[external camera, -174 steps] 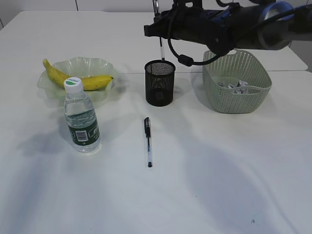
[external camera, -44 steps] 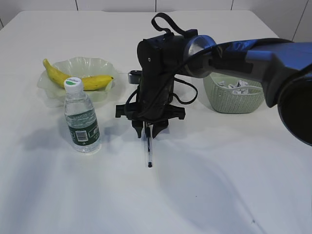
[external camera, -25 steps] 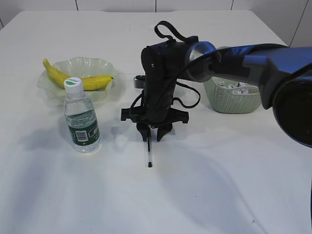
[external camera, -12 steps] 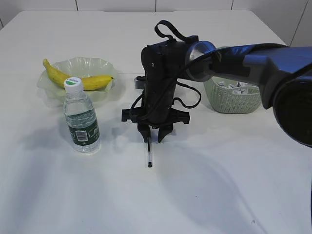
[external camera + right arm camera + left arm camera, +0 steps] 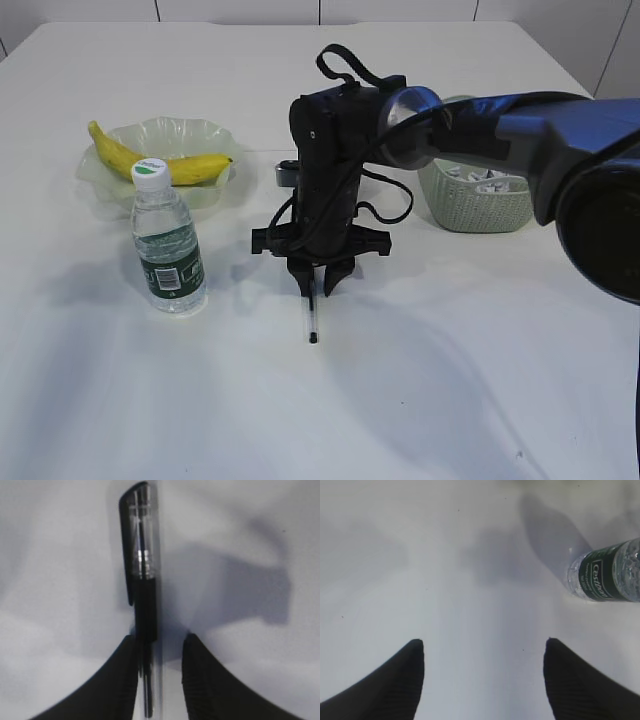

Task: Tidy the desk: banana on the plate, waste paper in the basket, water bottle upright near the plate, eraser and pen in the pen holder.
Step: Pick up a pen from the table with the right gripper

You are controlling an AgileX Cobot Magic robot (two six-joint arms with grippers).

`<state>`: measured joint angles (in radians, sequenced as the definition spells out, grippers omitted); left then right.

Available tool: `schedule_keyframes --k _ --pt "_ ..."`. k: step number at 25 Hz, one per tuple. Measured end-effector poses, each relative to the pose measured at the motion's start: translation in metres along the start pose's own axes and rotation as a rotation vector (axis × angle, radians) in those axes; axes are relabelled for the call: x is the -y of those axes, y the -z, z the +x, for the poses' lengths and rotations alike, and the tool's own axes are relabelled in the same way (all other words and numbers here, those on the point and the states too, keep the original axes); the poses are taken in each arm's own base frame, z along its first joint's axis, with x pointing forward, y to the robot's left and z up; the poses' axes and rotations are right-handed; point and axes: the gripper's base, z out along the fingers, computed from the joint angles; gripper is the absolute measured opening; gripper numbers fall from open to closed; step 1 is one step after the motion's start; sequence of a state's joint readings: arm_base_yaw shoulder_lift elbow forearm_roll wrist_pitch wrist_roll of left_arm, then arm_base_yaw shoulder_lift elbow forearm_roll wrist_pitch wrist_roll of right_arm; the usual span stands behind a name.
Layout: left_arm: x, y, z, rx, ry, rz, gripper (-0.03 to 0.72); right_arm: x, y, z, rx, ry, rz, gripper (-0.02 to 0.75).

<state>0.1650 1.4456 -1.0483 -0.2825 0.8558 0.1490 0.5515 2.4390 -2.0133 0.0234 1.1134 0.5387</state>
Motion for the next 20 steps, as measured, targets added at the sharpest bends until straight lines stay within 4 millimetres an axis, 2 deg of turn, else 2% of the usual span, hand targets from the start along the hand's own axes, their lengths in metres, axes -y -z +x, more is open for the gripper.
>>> schedule_keyframes --k 5,7,20 --pt "0.000 0.000 0.000 0.000 0.000 0.000 0.527 0.000 0.000 -0.001 0.001 0.000 0.000 0.110" --pt "0.000 0.000 0.000 0.000 0.000 0.000 0.527 0.000 0.000 -0.002 0.006 0.004 0.001 0.078" --pt "0.000 0.000 0.000 0.004 0.000 -0.001 0.527 0.000 0.021 -0.017 0.108 0.099 0.062 0.064"
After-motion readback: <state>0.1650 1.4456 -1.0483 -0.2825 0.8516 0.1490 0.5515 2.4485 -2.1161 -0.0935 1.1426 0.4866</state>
